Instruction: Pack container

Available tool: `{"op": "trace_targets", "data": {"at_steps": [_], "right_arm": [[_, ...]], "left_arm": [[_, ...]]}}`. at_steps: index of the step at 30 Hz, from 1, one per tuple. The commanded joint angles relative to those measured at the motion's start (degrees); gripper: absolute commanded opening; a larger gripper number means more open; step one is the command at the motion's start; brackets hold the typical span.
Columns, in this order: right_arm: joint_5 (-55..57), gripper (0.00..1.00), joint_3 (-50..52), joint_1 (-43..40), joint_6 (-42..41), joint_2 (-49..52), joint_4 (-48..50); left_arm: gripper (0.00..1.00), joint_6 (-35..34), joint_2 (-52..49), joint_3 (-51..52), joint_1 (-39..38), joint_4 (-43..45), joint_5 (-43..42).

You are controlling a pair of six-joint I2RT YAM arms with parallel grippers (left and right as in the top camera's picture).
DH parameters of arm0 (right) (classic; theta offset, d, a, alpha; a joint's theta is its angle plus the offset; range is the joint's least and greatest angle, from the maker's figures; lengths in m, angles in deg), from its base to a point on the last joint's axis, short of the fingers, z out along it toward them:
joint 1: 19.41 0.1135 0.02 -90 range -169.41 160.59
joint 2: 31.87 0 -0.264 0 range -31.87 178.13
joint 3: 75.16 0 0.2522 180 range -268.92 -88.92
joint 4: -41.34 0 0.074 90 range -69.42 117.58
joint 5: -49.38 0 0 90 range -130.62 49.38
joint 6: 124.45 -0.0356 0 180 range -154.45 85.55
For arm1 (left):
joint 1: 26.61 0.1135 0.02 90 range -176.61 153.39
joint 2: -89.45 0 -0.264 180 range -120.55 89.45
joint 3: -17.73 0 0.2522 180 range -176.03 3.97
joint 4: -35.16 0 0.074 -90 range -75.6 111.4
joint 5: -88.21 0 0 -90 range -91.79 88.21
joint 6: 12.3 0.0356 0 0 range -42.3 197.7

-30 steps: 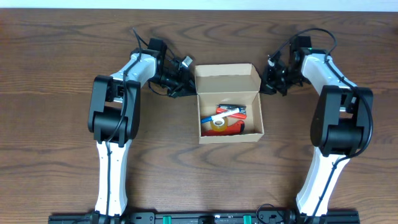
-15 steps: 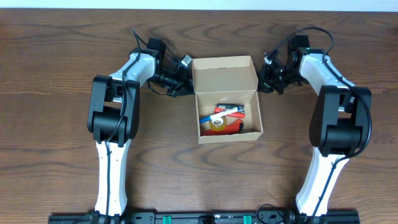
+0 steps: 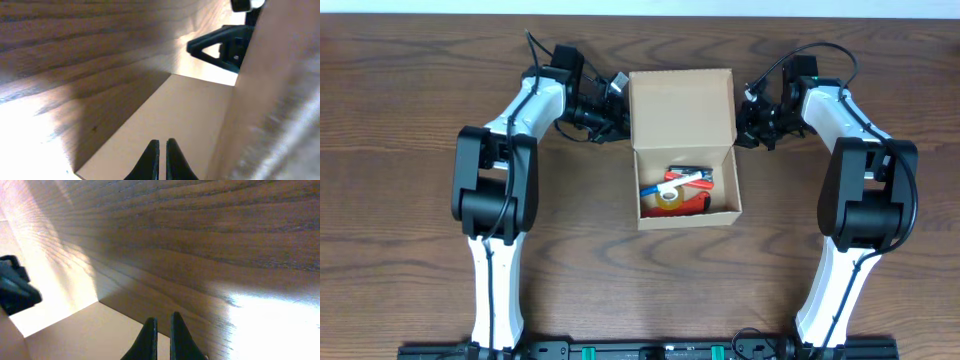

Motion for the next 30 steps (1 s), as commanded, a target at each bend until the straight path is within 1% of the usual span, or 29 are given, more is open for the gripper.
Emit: {"op": "trace_targets", "data": {"at_steps": [1,8,15,19,21,26,30], "right_arm": [[-1.3,0.01,0.3,0.3,-0.4,0.7,0.2],[0.5,0.01,0.3,0.3,-0.4,0.7,0.1],[2.2,0.01,0.3,0.3,0.7,0.7,-0.3],[3.8,0.01,0.3,0.3,0.7,0.7,-0.2],[5.6,0.01,0.3,0.3,1.5,0.7,-0.2],[7.8,0.01,0.3,0.3,3.3,0.7,-0.2],[8.3,0.01,0.3,0.3,3.5,0.7,0.1]], "left_arm": [[0.06,0.3,3.3,-1.6,0.1,0.0,-0.5],[0.06,1.5,7.2,-1.6,0.0,0.0,-0.1],[0.06,2.8,11.3,-1.6,-0.1,-0.3,3.7],[0.06,3.1,13.2,-1.6,-0.1,-0.8,4.2],[0.06,4.7,14.1,-1.6,-0.1,-2.3,4.8],[0.06,9.1,15.9,-1.6,-0.8,-8.0,9.9],[0.06,11.0,16.8,-1.6,-1.9,-11.7,12.0]]}}
